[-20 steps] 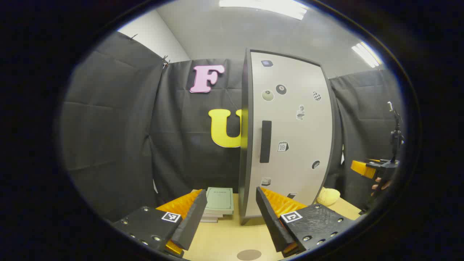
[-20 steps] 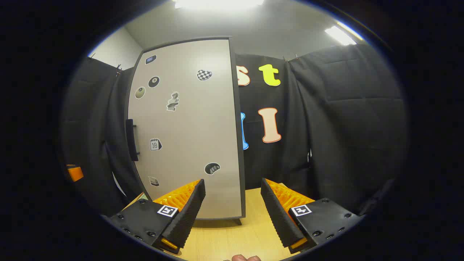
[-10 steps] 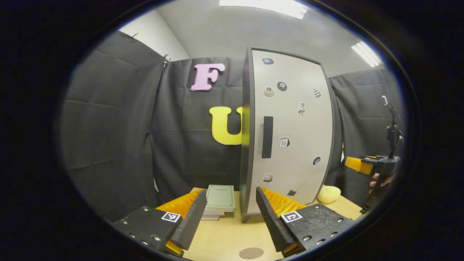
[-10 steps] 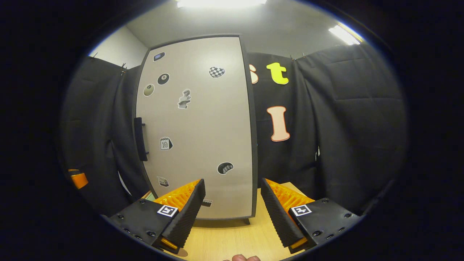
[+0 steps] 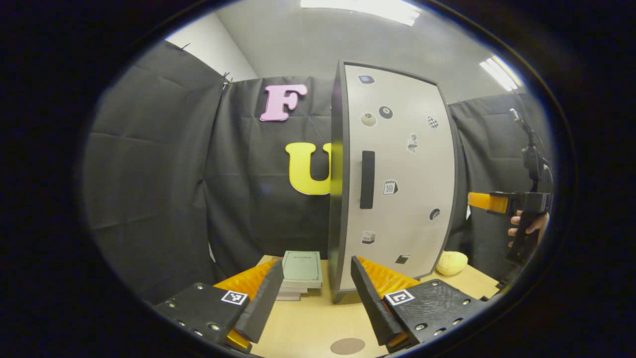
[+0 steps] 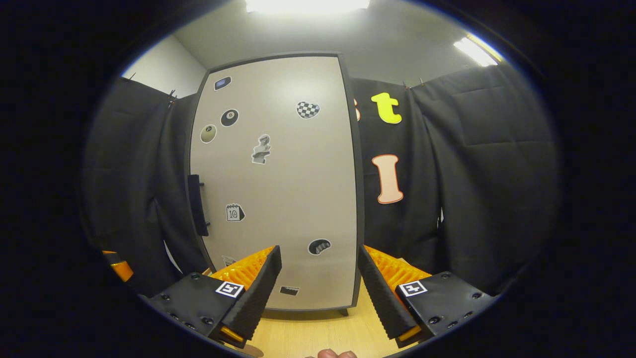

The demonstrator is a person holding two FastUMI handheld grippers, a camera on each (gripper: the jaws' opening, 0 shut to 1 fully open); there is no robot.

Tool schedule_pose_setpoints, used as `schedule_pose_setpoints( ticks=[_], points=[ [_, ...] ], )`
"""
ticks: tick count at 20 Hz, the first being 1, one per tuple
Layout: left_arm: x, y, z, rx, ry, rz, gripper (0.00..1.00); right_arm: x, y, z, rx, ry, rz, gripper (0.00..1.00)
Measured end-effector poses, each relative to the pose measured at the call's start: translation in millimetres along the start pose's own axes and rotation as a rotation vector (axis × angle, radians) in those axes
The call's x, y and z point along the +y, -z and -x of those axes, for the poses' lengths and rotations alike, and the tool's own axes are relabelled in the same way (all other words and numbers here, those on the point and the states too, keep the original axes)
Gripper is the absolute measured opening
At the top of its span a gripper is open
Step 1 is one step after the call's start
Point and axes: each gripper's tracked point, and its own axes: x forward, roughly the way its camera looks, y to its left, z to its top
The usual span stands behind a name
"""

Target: Open the cabinet door with the right hand, grasp the bottle in the cabinet with the left hand and place it on the coaster, then close the cabinet door with the right hand.

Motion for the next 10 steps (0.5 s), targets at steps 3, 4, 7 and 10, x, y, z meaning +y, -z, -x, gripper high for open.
schedule_pose_setpoints(
  ticks=[3,4,7,10],
  points=[
    [-1.5,11.7,-2.8,0.018,0.007,0.014,0.84,11.4,-11.3,-8.2,-0.005,-0.022,-0.004,0.98],
    [-2.1,16.5,-1.1,0.026,0.013,0.029,0.84,16.0,-15.4,-11.3,-0.006,-0.030,-0.009,0.98],
    [2.1,31.4,-1.8,0.046,0.013,0.076,0.84,33.1,-31.0,-19.2,-0.021,-0.065,-0.019,0.97],
    [11.2,53.5,3.1,0.079,-0.008,0.085,0.84,59.5,-44.2,-28.4,-0.018,-0.135,-0.028,0.97]
  ],
)
